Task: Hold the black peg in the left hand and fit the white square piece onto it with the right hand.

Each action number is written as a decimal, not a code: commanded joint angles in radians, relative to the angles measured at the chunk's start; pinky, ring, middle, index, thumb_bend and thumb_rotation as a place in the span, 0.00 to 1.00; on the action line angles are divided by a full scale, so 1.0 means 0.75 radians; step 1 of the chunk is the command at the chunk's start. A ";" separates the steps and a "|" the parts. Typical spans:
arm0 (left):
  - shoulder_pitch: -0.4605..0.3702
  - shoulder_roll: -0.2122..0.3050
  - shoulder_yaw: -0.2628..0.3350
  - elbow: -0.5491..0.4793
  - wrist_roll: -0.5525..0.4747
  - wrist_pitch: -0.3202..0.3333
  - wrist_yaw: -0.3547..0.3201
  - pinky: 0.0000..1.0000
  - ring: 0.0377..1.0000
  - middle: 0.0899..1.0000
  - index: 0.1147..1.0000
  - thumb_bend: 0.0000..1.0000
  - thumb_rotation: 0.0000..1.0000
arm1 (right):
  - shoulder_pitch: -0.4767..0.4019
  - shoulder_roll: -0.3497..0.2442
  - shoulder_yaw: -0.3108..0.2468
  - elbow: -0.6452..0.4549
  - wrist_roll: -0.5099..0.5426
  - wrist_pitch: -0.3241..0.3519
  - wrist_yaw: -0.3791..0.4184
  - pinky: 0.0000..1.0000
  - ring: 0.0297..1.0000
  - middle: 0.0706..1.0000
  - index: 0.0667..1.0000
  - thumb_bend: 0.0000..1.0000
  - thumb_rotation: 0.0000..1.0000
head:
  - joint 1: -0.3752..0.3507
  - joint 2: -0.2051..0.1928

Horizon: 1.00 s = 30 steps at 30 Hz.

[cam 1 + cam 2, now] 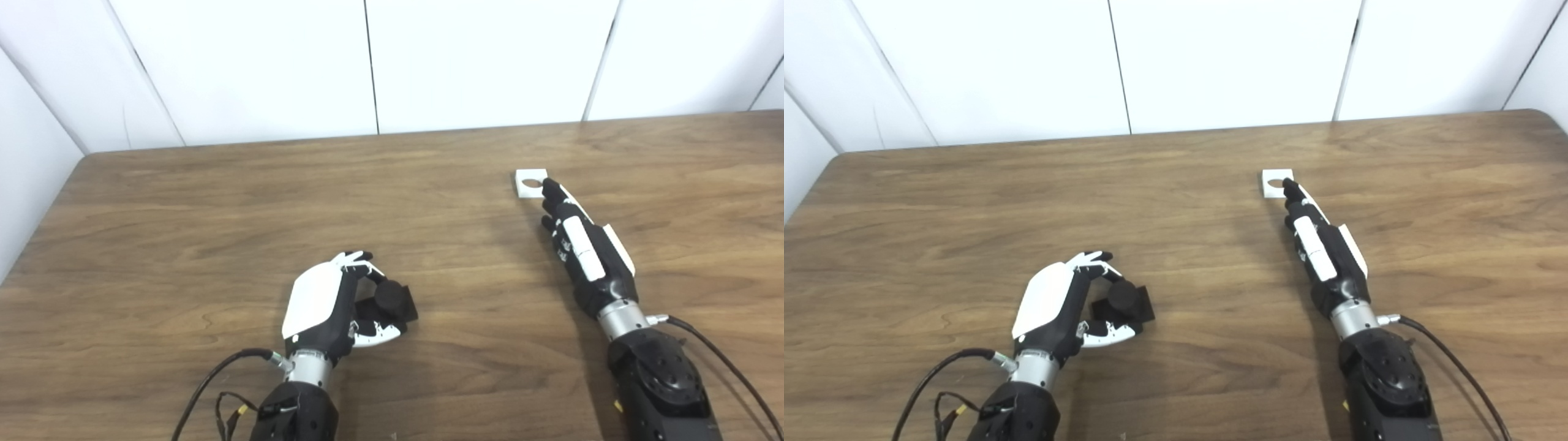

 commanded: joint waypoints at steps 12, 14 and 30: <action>0.000 0.000 -0.039 0.065 -0.010 -0.017 -0.034 1.00 0.96 0.86 0.43 0.52 0.07 | -0.141 -0.062 -0.051 -0.112 0.032 0.113 -0.007 1.00 1.00 0.97 0.91 0.73 0.77 | 0.001 -0.006; -0.001 0.000 -0.040 0.068 -0.012 -0.020 -0.027 1.00 0.96 0.86 0.42 0.52 0.07 | -0.150 -0.078 -0.044 -0.125 0.020 0.119 -0.005 1.00 0.99 0.97 0.91 0.71 0.78 | 0.000 -0.006; -0.005 -0.002 -0.053 0.086 -0.022 -0.013 -0.027 0.99 0.96 0.86 0.43 0.52 0.07 | -0.469 -0.412 0.132 -0.126 -0.489 0.285 -0.008 0.90 0.94 0.91 0.80 0.76 0.40 | -0.019 -0.018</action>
